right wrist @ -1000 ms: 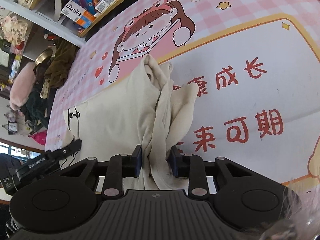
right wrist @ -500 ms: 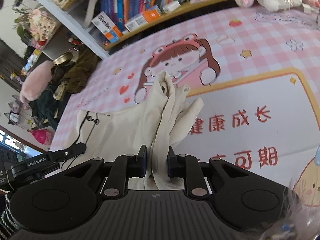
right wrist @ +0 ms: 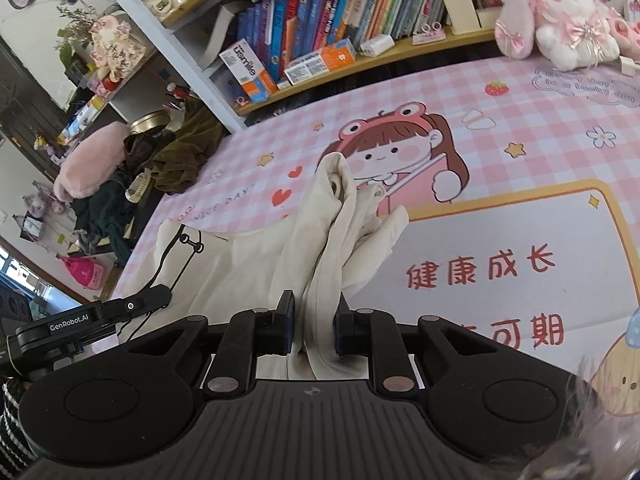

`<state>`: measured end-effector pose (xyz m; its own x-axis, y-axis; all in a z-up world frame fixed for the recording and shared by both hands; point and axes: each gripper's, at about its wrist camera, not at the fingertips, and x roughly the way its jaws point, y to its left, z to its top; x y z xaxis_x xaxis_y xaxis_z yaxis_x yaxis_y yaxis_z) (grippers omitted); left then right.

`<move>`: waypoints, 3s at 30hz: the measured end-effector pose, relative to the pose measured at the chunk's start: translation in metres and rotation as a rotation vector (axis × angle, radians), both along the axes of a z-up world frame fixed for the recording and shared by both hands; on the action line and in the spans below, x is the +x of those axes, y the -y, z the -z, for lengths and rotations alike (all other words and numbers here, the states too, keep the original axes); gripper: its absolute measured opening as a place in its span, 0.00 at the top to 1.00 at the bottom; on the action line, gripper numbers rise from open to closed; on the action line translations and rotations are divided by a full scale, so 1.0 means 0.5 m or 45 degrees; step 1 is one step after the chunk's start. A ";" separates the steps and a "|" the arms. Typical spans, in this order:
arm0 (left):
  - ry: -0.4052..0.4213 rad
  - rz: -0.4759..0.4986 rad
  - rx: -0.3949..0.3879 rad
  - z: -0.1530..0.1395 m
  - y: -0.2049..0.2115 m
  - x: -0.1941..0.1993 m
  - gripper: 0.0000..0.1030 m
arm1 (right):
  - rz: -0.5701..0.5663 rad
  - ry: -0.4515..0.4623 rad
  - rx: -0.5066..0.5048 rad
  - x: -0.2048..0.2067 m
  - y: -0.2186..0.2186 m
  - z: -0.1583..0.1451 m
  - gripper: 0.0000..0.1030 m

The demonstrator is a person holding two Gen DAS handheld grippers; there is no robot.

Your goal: Fold clothes

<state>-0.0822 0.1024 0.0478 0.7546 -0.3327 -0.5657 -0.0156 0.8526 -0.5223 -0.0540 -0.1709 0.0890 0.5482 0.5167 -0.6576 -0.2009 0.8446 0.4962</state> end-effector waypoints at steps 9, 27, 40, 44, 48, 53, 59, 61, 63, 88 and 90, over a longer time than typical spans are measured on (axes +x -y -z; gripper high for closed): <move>0.012 -0.019 -0.014 -0.008 -0.008 0.013 0.81 | -0.026 0.019 -0.005 0.024 -0.007 -0.011 0.84; -0.012 -0.053 -0.014 -0.025 0.032 0.191 0.82 | -0.092 0.093 -0.001 0.198 0.062 -0.017 0.84; 0.001 -0.064 0.057 -0.036 0.044 0.417 0.82 | -0.159 0.239 -0.043 0.419 0.065 -0.013 0.84; 0.032 -0.034 0.070 -0.032 0.058 0.500 0.82 | -0.110 0.288 -0.077 0.479 0.084 -0.001 0.84; 0.066 -0.009 0.068 -0.021 0.079 0.574 0.82 | -0.044 0.357 -0.121 0.525 0.110 0.014 0.84; 0.103 0.021 0.078 -0.001 0.115 0.658 0.82 | 0.010 0.421 -0.174 0.571 0.141 0.039 0.85; 0.121 0.025 0.053 0.028 0.139 0.714 0.82 | 0.032 0.476 -0.232 0.605 0.170 0.061 0.85; 0.085 -0.015 0.032 0.049 0.130 0.727 0.82 | 0.041 0.492 -0.245 0.612 0.177 0.069 0.85; 0.049 -0.055 0.012 0.070 0.122 0.740 0.81 | 0.050 0.476 -0.246 0.621 0.181 0.087 0.85; 0.014 -0.120 0.371 0.070 0.196 0.536 0.32 | 0.256 0.210 -0.273 0.482 0.169 0.151 0.33; 0.005 -0.115 0.411 0.068 0.209 0.504 0.24 | 0.244 0.224 -0.321 0.449 0.145 0.145 0.27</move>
